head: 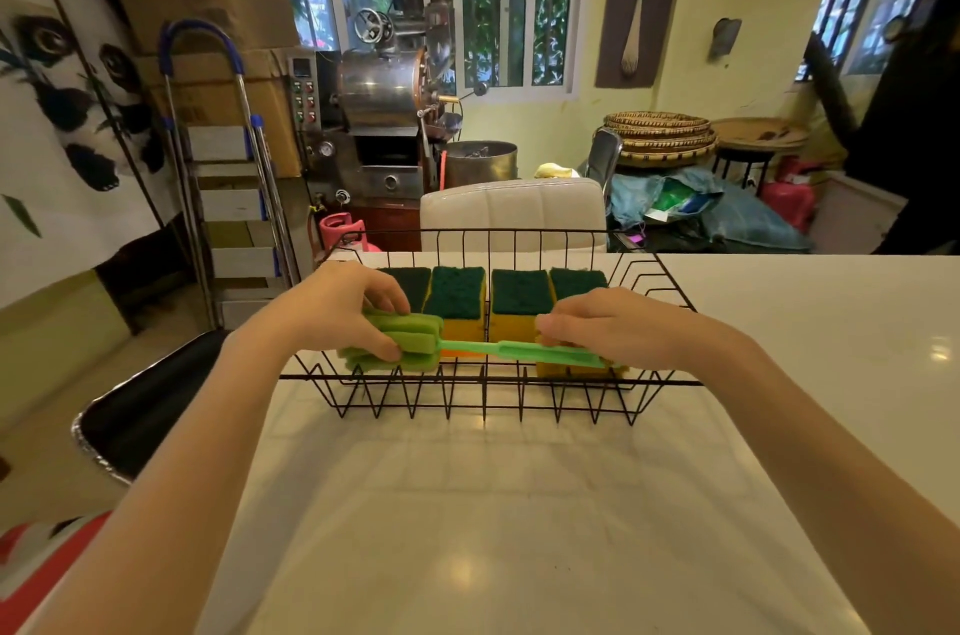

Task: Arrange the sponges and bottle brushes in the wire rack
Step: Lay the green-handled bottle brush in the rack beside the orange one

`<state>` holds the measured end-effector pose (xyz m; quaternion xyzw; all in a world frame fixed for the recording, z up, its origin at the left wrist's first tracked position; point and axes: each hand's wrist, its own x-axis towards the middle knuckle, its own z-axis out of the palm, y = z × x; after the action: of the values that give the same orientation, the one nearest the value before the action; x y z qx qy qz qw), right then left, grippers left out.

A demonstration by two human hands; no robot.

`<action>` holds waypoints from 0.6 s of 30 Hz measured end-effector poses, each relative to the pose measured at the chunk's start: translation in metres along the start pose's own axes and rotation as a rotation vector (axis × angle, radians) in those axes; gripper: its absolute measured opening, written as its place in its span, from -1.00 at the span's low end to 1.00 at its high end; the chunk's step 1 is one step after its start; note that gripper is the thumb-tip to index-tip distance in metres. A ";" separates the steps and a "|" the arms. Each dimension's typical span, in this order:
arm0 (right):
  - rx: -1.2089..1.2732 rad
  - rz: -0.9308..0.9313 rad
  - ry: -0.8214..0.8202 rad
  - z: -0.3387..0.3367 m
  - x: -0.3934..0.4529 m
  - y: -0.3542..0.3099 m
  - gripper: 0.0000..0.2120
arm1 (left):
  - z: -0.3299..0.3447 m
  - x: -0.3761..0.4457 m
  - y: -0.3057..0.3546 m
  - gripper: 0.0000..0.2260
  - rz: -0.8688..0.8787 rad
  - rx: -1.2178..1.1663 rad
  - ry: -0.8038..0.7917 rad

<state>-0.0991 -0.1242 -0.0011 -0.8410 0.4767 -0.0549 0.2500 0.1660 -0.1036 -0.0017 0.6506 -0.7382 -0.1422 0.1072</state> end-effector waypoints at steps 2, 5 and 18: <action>0.020 0.043 -0.064 0.002 -0.001 -0.002 -0.50 | 0.002 0.002 -0.002 -0.66 -0.007 0.022 -0.035; 0.008 0.086 -0.124 0.003 -0.002 -0.007 -0.44 | 0.005 0.004 -0.002 -0.66 -0.021 0.056 -0.077; -0.070 0.116 -0.142 0.011 -0.007 -0.021 -0.40 | 0.012 0.010 0.000 -0.70 -0.061 0.100 -0.180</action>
<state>-0.0834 -0.1056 0.0001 -0.8219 0.5074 0.0360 0.2565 0.1607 -0.1122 -0.0131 0.6620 -0.7308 -0.1661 0.0034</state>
